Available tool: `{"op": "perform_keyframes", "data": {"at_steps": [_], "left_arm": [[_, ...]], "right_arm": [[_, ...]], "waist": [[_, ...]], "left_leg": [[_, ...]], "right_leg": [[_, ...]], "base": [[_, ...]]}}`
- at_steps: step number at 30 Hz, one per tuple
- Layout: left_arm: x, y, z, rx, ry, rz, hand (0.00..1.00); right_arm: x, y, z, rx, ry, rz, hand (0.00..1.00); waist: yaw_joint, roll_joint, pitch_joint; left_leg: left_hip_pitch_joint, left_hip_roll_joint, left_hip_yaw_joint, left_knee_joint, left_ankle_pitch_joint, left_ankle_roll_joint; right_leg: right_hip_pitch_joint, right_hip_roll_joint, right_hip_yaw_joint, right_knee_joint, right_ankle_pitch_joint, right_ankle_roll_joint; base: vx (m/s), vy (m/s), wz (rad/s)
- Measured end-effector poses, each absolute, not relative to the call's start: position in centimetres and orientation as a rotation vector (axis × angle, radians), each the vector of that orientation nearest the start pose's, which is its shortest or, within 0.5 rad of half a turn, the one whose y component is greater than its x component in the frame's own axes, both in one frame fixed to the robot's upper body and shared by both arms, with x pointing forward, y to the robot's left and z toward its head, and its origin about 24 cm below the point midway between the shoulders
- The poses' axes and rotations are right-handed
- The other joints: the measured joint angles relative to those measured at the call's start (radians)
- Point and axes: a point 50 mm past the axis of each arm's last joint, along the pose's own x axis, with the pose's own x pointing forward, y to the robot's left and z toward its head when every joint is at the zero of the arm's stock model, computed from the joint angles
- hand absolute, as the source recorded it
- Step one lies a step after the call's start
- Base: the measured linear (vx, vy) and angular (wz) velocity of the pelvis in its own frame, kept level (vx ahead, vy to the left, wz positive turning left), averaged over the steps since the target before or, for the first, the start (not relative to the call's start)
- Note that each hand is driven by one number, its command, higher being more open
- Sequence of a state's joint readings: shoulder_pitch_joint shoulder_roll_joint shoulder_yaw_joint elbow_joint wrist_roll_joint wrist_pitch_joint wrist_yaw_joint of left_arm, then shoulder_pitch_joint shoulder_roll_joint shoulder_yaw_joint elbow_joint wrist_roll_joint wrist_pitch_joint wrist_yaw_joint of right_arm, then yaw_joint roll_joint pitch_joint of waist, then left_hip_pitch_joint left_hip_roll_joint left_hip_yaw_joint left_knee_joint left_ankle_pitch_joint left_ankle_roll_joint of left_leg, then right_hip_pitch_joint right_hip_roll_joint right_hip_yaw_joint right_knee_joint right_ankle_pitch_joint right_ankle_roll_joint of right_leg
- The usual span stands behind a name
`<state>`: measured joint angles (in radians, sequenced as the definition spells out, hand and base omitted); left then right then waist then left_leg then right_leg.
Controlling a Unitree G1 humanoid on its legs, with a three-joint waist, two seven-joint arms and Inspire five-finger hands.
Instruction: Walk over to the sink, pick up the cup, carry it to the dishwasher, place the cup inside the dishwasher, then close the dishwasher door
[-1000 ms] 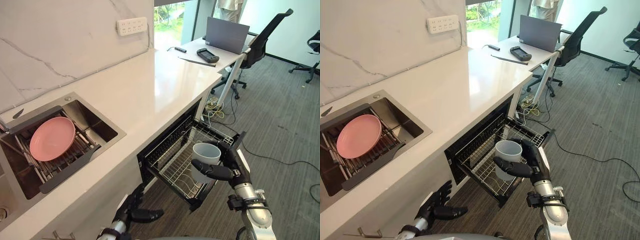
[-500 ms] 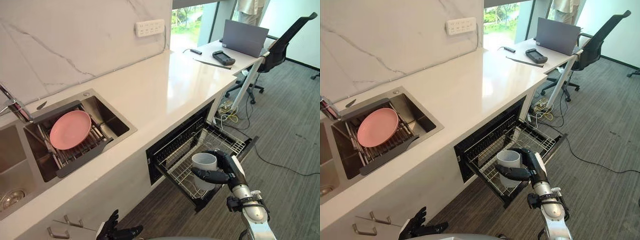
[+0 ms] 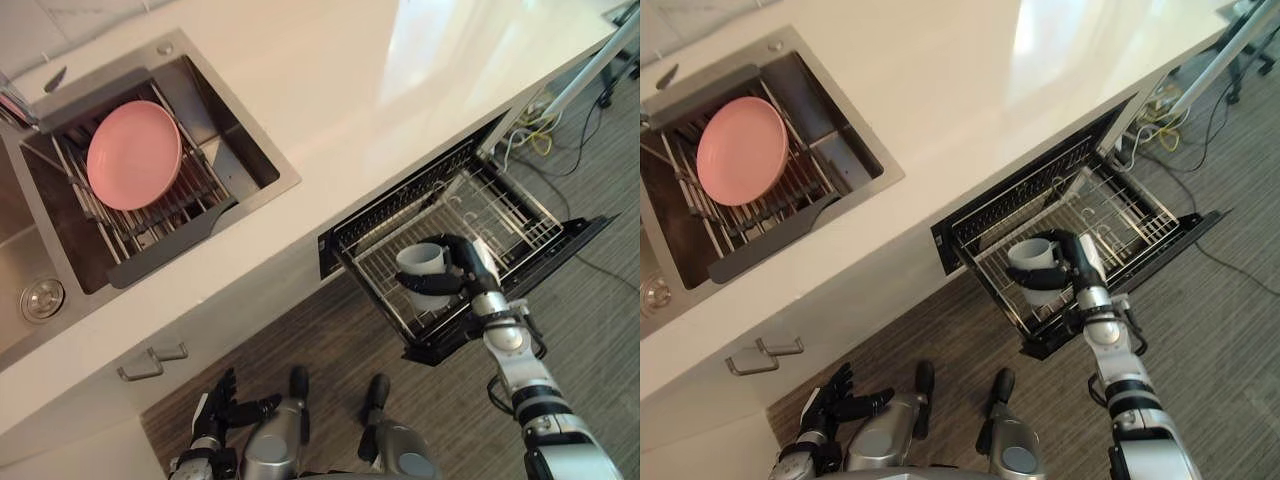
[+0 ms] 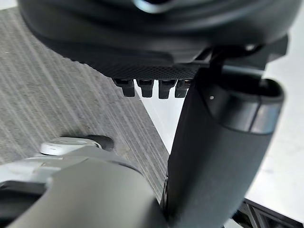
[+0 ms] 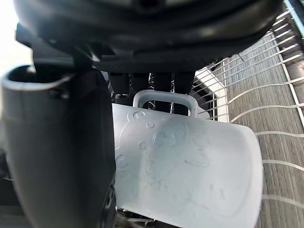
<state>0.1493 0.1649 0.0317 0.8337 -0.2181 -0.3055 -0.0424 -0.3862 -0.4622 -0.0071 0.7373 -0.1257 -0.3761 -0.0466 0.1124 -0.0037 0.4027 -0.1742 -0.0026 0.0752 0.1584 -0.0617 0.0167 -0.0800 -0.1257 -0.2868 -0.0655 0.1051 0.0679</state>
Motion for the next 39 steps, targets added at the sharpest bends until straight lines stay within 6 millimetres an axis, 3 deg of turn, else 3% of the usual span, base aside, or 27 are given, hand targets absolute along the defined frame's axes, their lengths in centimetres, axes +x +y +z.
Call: {"op": "perform_keyframes", "data": {"at_steps": [6,15,16,23,29,35,39], "left_arm": [[16.0,21.3,-11.2,-0.082,0.576,0.178,1.00],[18.6,20.7,-10.0,-0.092,0.503,0.147,1.00],[18.8,20.6,-9.9,-0.091,0.498,0.142,1.00],[19.8,20.4,-9.3,-0.091,0.469,0.124,1.00],[20.0,19.9,-9.3,-0.085,0.468,0.094,1.00],[20.0,19.6,-9.3,-0.084,0.470,0.084,1.00],[20.1,19.4,-9.3,-0.087,0.469,0.080,1.00]], "right_arm": [[33.6,-27.2,8.4,-0.635,-0.088,-0.087,0.00],[35.2,-26.6,9.0,-0.686,-0.033,-0.048,0.00],[35.2,-26.7,9.1,-0.692,-0.031,-0.049,1.00],[35.5,-27.4,8.7,-0.717,0.045,-0.095,1.00],[35.9,-27.3,9.5,-0.704,0.015,-0.108,1.00],[35.8,-28.5,10.5,-0.557,-0.034,-0.212,1.00],[34.9,-27.9,10.9,-0.467,-0.124,-0.209,1.00]], "waist": [[0.011,0.021,0.071],[0.039,0.038,0.085],[0.040,0.039,0.085],[0.041,0.040,0.086],[0.039,0.040,0.085],[0.038,0.041,0.085],[0.018,0.041,0.082]], "left_leg": [[-0.079,-0.013,-0.032,0.016,0.021,0.009],[-0.144,-0.011,-0.069,0.022,0.042,0.015],[-0.147,-0.011,-0.071,0.022,0.043,0.015],[-0.154,-0.015,-0.084,-0.003,0.066,0.014],[-0.155,-0.010,-0.085,-0.019,0.079,0.007],[-0.131,-0.009,-0.067,-0.051,0.096,0.005],[-0.105,-0.007,-0.059,-0.064,0.098,0.002]], "right_leg": [[-0.055,-0.009,-0.029,-0.002,0.021,-0.004],[-0.115,-0.015,-0.067,0.038,0.015,-0.018],[-0.119,-0.016,-0.068,0.045,0.012,-0.018],[-0.155,-0.030,-0.079,0.104,-0.017,-0.019],[-0.169,-0.030,-0.080,0.121,-0.025,-0.024],[-0.169,-0.031,-0.069,0.126,-0.025,-0.024],[-0.153,-0.029,-0.060,0.125,-0.025,-0.024]], "base": [[-0.06,0.031,0.16],[-0.05,0.016,0.14],[-0.05,0.016,0.10],[-0.02,0.013,0.07],[0.00,0.000,0.00],[-0.01,0.002,-0.05],[0.00,-0.001,-0.08]]}}
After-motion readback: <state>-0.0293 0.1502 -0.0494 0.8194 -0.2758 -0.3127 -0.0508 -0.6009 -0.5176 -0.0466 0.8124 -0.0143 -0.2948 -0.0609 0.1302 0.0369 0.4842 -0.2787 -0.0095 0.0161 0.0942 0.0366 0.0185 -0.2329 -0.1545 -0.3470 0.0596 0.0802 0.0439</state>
